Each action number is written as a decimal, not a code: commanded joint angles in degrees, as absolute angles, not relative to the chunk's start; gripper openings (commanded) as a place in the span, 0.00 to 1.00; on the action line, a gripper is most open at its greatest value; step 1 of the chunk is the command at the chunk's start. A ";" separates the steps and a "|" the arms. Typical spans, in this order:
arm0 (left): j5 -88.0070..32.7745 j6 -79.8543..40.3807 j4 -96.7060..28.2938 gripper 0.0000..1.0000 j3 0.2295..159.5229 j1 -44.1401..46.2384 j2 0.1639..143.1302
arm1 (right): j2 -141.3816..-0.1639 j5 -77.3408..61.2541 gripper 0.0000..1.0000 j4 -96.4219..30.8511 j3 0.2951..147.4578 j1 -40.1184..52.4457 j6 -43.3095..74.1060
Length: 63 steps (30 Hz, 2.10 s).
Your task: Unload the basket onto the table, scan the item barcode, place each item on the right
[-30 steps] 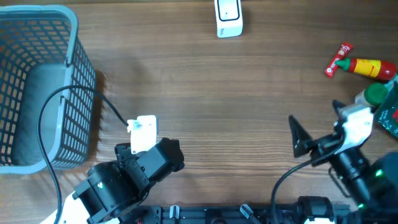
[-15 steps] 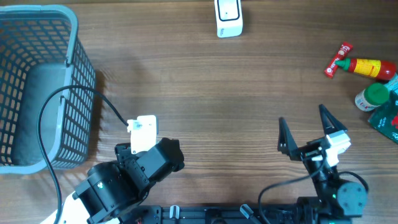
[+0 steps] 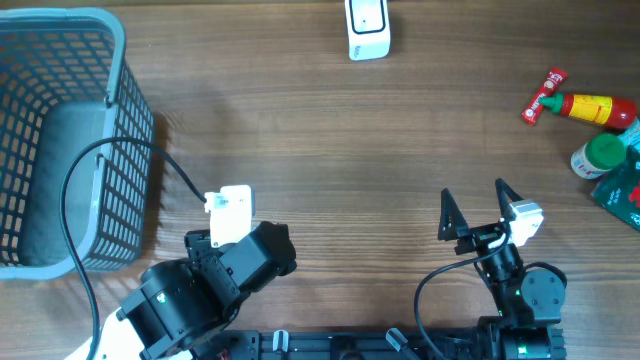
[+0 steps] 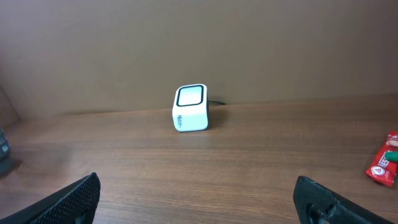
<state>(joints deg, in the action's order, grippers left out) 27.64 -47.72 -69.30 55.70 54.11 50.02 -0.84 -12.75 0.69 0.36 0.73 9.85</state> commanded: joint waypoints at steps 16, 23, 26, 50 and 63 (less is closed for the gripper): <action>28.27 -48.66 -67.53 1.00 55.72 52.73 48.75 | -0.40 -11.55 1.00 0.89 0.30 0.95 10.63; 26.61 -32.49 -34.83 1.00 44.51 39.75 43.33 | -0.43 -11.55 1.00 0.89 0.30 0.95 10.63; 16.64 -16.36 -16.67 1.00 35.97 34.48 38.39 | -0.43 -11.55 1.00 0.89 0.30 0.95 10.66; 0.19 -13.63 1.80 1.00 4.36 7.09 2.70 | -0.43 -11.55 1.00 0.89 0.30 0.95 10.66; -4.64 -1.72 -4.21 1.00 0.32 4.49 0.16 | -0.43 -11.55 1.00 0.89 0.32 0.95 10.63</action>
<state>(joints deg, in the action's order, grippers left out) -4.86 -3.73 -3.14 0.80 4.84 0.78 -0.84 -12.53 0.69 0.36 0.73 9.87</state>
